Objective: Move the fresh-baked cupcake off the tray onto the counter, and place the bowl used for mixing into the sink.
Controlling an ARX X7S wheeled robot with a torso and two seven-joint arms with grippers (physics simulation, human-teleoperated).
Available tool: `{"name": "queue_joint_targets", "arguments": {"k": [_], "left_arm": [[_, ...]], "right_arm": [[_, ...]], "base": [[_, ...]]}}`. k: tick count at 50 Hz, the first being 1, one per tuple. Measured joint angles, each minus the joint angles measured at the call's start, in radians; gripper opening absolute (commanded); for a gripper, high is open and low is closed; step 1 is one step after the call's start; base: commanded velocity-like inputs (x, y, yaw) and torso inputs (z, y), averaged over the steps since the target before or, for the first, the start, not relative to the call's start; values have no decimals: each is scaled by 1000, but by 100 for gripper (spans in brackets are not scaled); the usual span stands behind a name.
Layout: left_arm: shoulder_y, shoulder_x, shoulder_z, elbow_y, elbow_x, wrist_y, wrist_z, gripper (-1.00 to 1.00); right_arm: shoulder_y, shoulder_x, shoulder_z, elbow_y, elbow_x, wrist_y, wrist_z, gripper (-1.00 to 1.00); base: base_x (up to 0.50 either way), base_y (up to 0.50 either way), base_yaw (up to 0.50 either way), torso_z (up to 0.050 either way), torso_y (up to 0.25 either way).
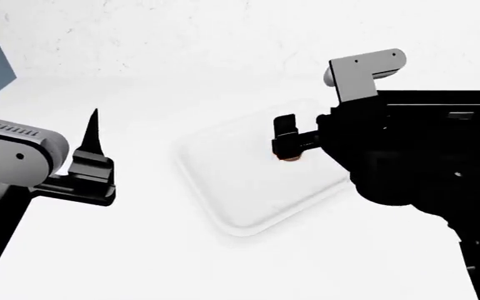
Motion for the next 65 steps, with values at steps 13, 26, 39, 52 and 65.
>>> {"name": "queue_joint_targets", "arguments": {"k": [13, 26, 39, 52, 65], "left_arm": [[13, 4, 2, -3, 13, 1, 5, 100], [27, 4, 0, -6, 25, 9, 13, 100], [31, -4, -6, -1, 24, 12, 12, 100], [26, 1, -5, -1, 23, 6, 12, 100], [35, -1, -6, -2, 30, 8, 14, 100]], "right_arm": [[-33, -10, -36, 49, -47, -24, -45, 100], [-47, -32, -61, 127, -118, -79, -88, 100], [-58, -69, -99, 203, -185, -133, -157, 100], [-73, -92, -134, 249, -222, -167, -224, 100], [-80, -112, -154, 294, -251, -193, -249, 100]], "base": [[0, 0, 0, 0, 0], [0, 0, 0, 0, 0], [0, 0, 0, 0, 0], [0, 0, 0, 0, 0], [0, 0, 0, 0, 0]]}}
